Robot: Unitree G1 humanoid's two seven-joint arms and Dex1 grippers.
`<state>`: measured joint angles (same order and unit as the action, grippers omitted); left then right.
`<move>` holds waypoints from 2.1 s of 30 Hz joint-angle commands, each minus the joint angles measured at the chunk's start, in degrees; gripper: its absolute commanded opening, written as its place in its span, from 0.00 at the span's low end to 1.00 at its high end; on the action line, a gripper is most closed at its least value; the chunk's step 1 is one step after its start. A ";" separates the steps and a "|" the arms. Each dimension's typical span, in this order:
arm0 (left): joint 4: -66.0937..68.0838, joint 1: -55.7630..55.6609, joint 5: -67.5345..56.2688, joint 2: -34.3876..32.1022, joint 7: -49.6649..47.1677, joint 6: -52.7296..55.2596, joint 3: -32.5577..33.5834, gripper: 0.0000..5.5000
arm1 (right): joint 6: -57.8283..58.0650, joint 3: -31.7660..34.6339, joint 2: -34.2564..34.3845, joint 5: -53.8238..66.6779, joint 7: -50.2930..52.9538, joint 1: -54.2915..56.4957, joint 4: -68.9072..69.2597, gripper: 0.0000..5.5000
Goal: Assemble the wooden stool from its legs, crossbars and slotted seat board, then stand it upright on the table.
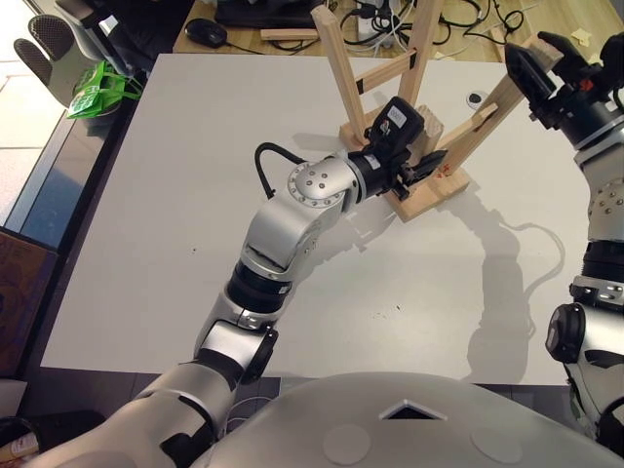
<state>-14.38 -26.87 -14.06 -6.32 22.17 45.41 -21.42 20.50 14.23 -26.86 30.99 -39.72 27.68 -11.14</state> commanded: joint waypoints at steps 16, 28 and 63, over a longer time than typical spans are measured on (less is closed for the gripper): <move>3.03 1.75 1.44 -0.21 0.05 1.42 -0.80 0.40 | 0.47 -12.32 -6.11 -15.45 -0.42 1.41 -15.17 0.66; 5.33 2.93 0.91 3.96 -1.21 -5.77 2.52 0.55 | 2.00 -6.21 -0.87 -10.66 4.43 0.73 -7.09 0.85; 3.58 5.70 3.81 9.94 -12.02 -36.19 14.98 0.68 | 15.74 -13.25 22.95 -15.28 33.59 8.19 23.57 0.34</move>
<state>-10.08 -21.64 -10.08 3.02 10.42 9.46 -6.22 35.03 0.40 -4.92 15.39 -7.49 33.41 11.54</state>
